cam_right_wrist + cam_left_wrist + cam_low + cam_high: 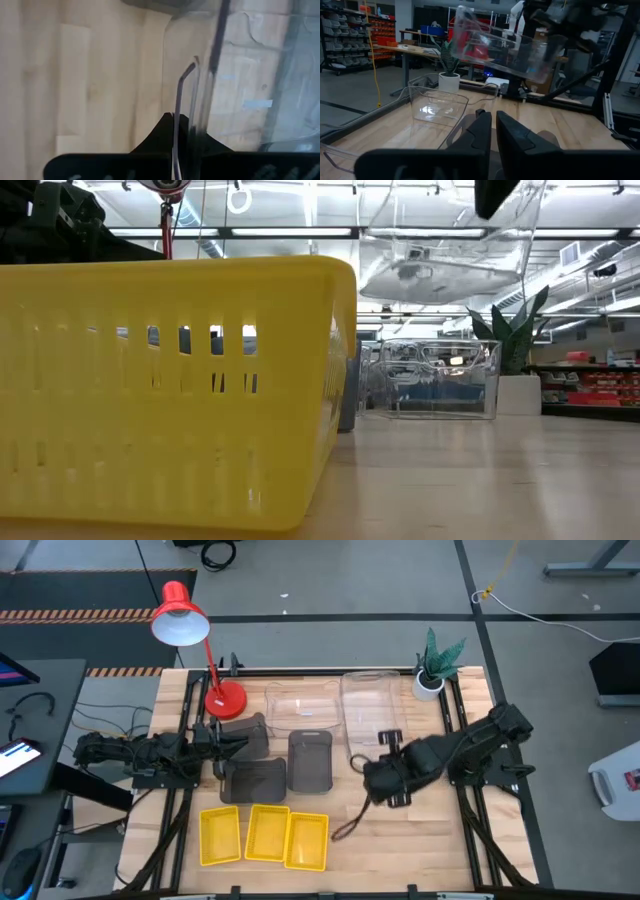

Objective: Stack baskets by color
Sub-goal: Stack the bottom transparent bin on the right transparent bin

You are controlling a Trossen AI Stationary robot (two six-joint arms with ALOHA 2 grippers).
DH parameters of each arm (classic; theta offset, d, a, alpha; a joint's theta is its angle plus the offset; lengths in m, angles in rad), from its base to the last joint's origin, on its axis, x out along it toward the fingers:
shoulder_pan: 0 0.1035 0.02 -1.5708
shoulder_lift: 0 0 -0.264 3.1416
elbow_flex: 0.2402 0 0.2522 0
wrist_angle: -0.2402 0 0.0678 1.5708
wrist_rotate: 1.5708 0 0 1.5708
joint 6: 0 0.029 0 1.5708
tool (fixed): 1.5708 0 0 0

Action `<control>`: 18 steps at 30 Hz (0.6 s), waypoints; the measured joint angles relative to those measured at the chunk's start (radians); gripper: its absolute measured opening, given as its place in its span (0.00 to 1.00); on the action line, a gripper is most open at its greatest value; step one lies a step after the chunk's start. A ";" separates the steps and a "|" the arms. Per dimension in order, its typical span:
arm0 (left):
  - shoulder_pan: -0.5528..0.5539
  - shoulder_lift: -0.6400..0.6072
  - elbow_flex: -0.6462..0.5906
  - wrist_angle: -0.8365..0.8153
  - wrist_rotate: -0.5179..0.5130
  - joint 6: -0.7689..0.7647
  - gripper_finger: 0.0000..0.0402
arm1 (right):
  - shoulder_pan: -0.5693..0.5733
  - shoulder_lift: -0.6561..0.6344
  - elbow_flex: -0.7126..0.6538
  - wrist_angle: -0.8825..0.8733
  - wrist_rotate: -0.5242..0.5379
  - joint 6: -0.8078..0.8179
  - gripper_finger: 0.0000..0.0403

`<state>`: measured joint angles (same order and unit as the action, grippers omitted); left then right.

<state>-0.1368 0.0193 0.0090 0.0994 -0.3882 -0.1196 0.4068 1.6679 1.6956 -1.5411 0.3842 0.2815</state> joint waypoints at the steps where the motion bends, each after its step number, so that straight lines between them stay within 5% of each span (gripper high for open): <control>1: 0.000 0.000 0.000 0.000 0.000 0.000 0.07 | -0.019 -0.023 -0.030 0.017 0.004 -0.015 0.02; 9: 0.000 0.000 0.000 0.000 0.000 0.000 0.09 | -0.208 -0.189 -0.251 0.161 -0.021 -0.186 0.02; 18: 0.000 0.000 0.000 0.000 0.000 0.000 0.08 | -0.417 -0.214 -0.363 0.312 -0.099 -0.387 0.02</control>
<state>-0.1364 0.0193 0.0087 0.0994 -0.3882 -0.1196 -0.0106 1.4539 1.3322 -1.2292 0.2849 -0.1060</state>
